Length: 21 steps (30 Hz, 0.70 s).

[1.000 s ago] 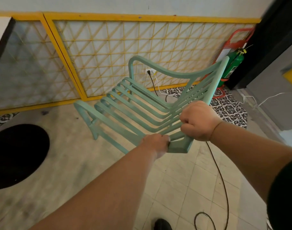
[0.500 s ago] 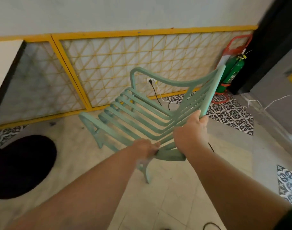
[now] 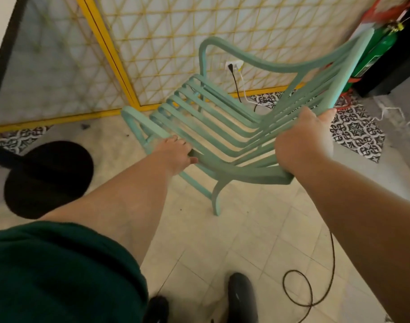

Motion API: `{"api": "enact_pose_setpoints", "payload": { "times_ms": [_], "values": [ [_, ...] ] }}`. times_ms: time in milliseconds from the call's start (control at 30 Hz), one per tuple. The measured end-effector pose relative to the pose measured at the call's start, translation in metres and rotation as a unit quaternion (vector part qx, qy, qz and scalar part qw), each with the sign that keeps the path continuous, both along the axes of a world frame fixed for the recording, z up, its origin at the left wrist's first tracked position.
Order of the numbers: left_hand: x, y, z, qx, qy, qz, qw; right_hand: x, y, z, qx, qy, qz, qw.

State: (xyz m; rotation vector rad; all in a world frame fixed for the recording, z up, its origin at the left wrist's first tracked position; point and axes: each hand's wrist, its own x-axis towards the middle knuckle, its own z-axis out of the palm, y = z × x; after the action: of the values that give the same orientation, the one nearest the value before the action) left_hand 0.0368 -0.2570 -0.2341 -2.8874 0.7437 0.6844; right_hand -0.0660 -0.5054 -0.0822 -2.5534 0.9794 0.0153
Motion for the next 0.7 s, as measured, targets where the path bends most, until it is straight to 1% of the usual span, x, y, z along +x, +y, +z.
{"api": "enact_pose_setpoints", "payload": {
  "times_ms": [67,200,300,433,533,700],
  "values": [
    [0.002,-0.002,-0.001,0.017,-0.018,-0.022,0.999,0.001,-0.001,0.002,0.010,0.003,-0.006,1.000],
    [0.001,-0.007,-0.005,0.022,-0.043,-0.038,0.998,0.004,-0.006,0.002,0.015,-0.010,0.000,1.000],
    [0.001,-0.010,-0.006,0.025,-0.042,-0.026,0.998,0.007,-0.009,0.001,0.030,-0.010,-0.003,1.000],
    [-0.004,-0.014,-0.003,0.019,-0.047,-0.009,0.999,0.011,-0.016,0.001,-0.001,0.013,0.018,1.000],
    [-0.013,-0.019,-0.006,0.008,-0.046,0.015,0.999,0.014,-0.024,0.000,-0.025,0.011,0.057,0.998],
    [-0.025,-0.025,-0.010,-0.009,-0.038,0.052,0.998,0.024,-0.036,0.002,-0.025,0.006,0.076,0.997]
  ]
}}
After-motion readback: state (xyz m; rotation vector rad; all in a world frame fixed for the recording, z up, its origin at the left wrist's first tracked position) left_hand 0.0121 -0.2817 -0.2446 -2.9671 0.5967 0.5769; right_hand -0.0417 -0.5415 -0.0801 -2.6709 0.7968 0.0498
